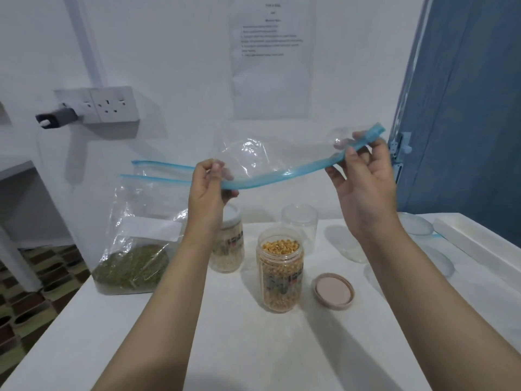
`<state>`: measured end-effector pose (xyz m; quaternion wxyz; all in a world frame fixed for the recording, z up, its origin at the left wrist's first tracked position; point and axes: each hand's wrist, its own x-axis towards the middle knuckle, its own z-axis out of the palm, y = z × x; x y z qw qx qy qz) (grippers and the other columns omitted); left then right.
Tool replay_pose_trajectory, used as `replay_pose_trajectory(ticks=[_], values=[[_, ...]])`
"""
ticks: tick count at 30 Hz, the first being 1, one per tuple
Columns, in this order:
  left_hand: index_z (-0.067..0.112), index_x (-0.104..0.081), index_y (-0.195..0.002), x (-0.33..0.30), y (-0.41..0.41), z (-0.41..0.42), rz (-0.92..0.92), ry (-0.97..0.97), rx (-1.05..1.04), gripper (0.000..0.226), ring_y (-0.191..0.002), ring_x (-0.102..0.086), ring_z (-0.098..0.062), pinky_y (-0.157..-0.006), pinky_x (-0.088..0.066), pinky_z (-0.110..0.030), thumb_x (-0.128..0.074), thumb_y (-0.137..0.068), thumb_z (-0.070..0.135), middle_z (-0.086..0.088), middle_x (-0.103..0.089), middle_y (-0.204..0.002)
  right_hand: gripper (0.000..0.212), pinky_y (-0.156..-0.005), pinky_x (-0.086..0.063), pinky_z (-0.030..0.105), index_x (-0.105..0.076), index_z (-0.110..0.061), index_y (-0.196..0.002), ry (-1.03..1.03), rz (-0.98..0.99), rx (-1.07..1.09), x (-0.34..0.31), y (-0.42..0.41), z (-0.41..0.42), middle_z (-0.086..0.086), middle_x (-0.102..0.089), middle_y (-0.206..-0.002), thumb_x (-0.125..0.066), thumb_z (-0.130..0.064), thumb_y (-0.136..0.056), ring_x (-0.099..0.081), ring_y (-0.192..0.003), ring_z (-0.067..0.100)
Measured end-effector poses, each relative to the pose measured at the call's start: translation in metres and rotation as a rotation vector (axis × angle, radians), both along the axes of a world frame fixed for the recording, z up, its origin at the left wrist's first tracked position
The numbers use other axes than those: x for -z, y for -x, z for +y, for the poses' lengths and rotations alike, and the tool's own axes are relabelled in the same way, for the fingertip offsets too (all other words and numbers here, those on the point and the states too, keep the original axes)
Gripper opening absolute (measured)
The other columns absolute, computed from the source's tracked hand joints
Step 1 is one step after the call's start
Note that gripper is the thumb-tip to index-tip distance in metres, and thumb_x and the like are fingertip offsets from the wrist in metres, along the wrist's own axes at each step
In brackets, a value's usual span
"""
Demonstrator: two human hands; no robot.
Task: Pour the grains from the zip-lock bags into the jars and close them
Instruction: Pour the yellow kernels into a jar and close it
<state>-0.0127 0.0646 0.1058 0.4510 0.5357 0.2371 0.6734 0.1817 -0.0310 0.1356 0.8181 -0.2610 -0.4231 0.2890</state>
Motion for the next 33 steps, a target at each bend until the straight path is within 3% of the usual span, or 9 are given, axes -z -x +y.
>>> replay_pose_trajectory(ticks=[4, 10, 14, 17, 20, 23, 26, 30, 33], values=[[0.036, -0.047, -0.114, -0.024, 0.044, -0.009, -0.146, -0.105, -0.099, 0.018, -0.077, -0.055, -0.006, -0.074, -0.051, -0.024, -0.043, -0.106, 0.02, 0.011, -0.058, -0.074, 0.06, -0.089, -0.054, 0.034, -0.035, -0.043, -0.133, -0.055, -0.12, -0.107, -0.03, 0.034, -0.014, 0.009, -0.069, -0.104, -0.047, 0.005, -0.099, -0.064, -0.107, 0.018], [0.023, -0.073, -0.098, -0.034, 0.139, -0.027, -0.351, -0.112, 0.122, 0.033, -0.084, -0.059, -0.01, -0.075, -0.046, -0.025, -0.041, -0.089, 0.022, 0.006, -0.065, -0.087, 0.042, -0.089, -0.055, 0.037, -0.051, -0.016, -0.12, -0.084, -0.361, -0.221, -0.039, 0.085, -0.022, 0.002, -0.07, -0.116, -0.039, 0.01, -0.09, -0.063, -0.116, 0.02], [0.019, -0.067, -0.104, -0.028, 0.195, -0.035, -0.294, -0.14, 0.063, 0.043, -0.09, -0.06, -0.009, -0.082, -0.045, -0.023, -0.039, -0.077, 0.001, 0.007, -0.069, -0.091, 0.028, -0.084, -0.057, 0.04, -0.06, -0.014, -0.112, -0.155, -0.636, 0.201, -0.039, 0.129, -0.022, -0.001, -0.071, -0.102, -0.049, 0.006, -0.095, -0.07, -0.096, 0.019], [0.026, -0.069, -0.095, -0.02, 0.224, -0.035, -0.221, -0.099, -0.163, 0.033, -0.085, -0.061, 0.0, -0.082, -0.048, -0.018, -0.05, -0.095, -0.001, 0.015, -0.07, -0.088, 0.015, -0.077, -0.05, 0.037, -0.068, -0.027, -0.101, -0.234, -0.759, 0.586, -0.035, 0.162, -0.018, -0.003, -0.061, -0.086, -0.066, -0.014, -0.093, -0.059, -0.085, 0.022], [0.032, -0.069, -0.083, -0.019, 0.248, -0.041, -0.181, -0.064, -0.354, 0.038, -0.075, -0.055, 0.004, -0.078, -0.044, -0.017, -0.047, -0.102, 0.007, 0.021, -0.064, -0.077, 0.013, -0.083, -0.045, 0.035, -0.067, -0.032, -0.099, -0.305, -0.701, 0.657, -0.036, 0.191, -0.019, -0.007, -0.044, -0.094, -0.07, -0.023, -0.09, -0.05, -0.093, 0.026], [0.032, -0.057, -0.091, -0.023, 0.264, -0.057, -0.097, -0.127, -0.492, 0.025, -0.087, -0.056, 0.004, -0.086, -0.042, -0.02, -0.045, -0.104, 0.014, 0.024, -0.065, -0.089, 0.008, -0.085, -0.046, 0.031, -0.064, -0.022, -0.099, -0.431, -0.662, 0.552, -0.033, 0.22, -0.027, -0.005, -0.054, -0.098, -0.063, -0.015, -0.095, -0.055, -0.094, 0.025], [0.029, -0.048, -0.094, -0.031, 0.273, -0.079, -0.041, -0.284, -0.605, 0.019, -0.087, -0.057, -0.003, -0.088, -0.045, -0.024, -0.036, -0.107, 0.021, 0.021, -0.063, -0.085, 0.007, -0.078, -0.046, 0.025, -0.058, -0.018, -0.097, -0.49, -0.609, 0.532, -0.036, 0.251, -0.041, -0.018, -0.057, -0.096, -0.052, -0.019, -0.101, -0.06, -0.085, 0.014], [0.024, -0.041, -0.095, -0.049, 0.286, -0.101, -0.02, -0.44, -0.653, 0.018, -0.066, -0.049, -0.008, -0.069, -0.045, -0.022, -0.031, -0.107, 0.018, 0.013, -0.052, -0.071, 0.012, -0.061, -0.051, 0.028, -0.05, -0.031, -0.098, -0.563, -0.603, 0.612, -0.045, 0.28, -0.066, -0.005, -0.059, -0.086, -0.046, -0.021, -0.103, -0.063, -0.069, 0.013], [0.023, -0.041, -0.094, -0.061, 0.295, -0.116, 0.002, -0.492, -0.615, 0.016, -0.058, -0.04, -0.006, -0.056, -0.037, -0.017, -0.032, -0.107, 0.017, 0.006, -0.043, -0.071, 0.006, -0.048, -0.046, 0.029, -0.045, -0.028, -0.102, -0.516, -0.576, 0.627, -0.052, 0.287, -0.084, 0.001, -0.059, -0.073, -0.047, -0.022, -0.103, -0.06, -0.056, 0.011]])
